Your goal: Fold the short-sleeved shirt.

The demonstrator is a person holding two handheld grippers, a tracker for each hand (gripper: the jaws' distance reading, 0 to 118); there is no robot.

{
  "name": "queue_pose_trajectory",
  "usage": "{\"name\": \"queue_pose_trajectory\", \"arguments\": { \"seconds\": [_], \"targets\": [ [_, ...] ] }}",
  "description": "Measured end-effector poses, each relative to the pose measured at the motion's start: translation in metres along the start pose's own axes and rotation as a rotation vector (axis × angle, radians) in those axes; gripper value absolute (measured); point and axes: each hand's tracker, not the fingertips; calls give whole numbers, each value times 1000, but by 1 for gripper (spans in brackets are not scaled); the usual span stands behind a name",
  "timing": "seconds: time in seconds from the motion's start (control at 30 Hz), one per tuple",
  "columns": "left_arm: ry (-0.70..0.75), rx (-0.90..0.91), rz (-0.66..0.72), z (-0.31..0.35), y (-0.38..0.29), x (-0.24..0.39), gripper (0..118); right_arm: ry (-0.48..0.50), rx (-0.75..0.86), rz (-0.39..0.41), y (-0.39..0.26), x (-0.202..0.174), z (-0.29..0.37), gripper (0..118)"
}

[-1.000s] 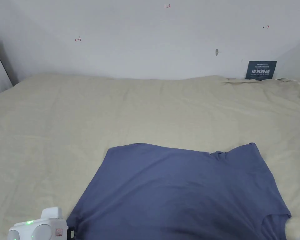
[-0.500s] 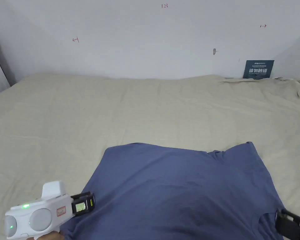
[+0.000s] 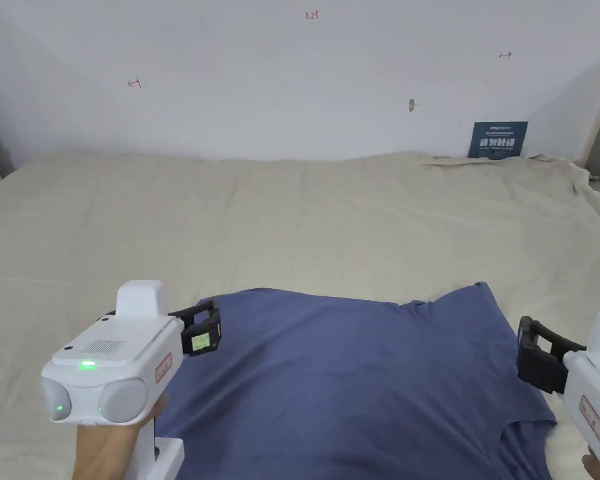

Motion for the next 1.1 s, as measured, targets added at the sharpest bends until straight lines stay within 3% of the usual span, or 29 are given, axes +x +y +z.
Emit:
{"name": "queue_pose_trajectory", "arguments": {
  "seconds": [0.07,0.1,0.13,0.37,0.7,0.77,0.8,0.87,0.93,1.1],
  "targets": [
    [-39,16,-1,-3,-1,5,38,8,7,19,-3,1,-8,31],
    [-52,22,-1,-5,-1,7,18,5,12,20,-4,-1,-11,5],
    [-65,22,-3,-8,-2,9,1,2,24,26,-4,-1,-11,0],
    [-66,-111,8,-60,9,10,0,28,32,10,5,-3,-36,0],
    [-68,-378,-9,-232,28,-20,1,28,-32,1,8,-4,-107,0],
    [-36,-408,-52,-262,27,-22,8,20,-52,5,6,-5,-121,0],
    [-44,-439,-70,-277,27,-23,17,20,-62,3,5,-5,-129,0],
    [-52,-524,-85,-308,26,-26,64,25,-88,-7,3,-5,-139,0],
    [-20,-583,-110,-332,19,-29,101,33,-102,-12,1,-6,-150,0],
    [-5,-697,-142,-372,2,-30,104,36,-133,13,-5,-8,-170,0]
  ]
}}
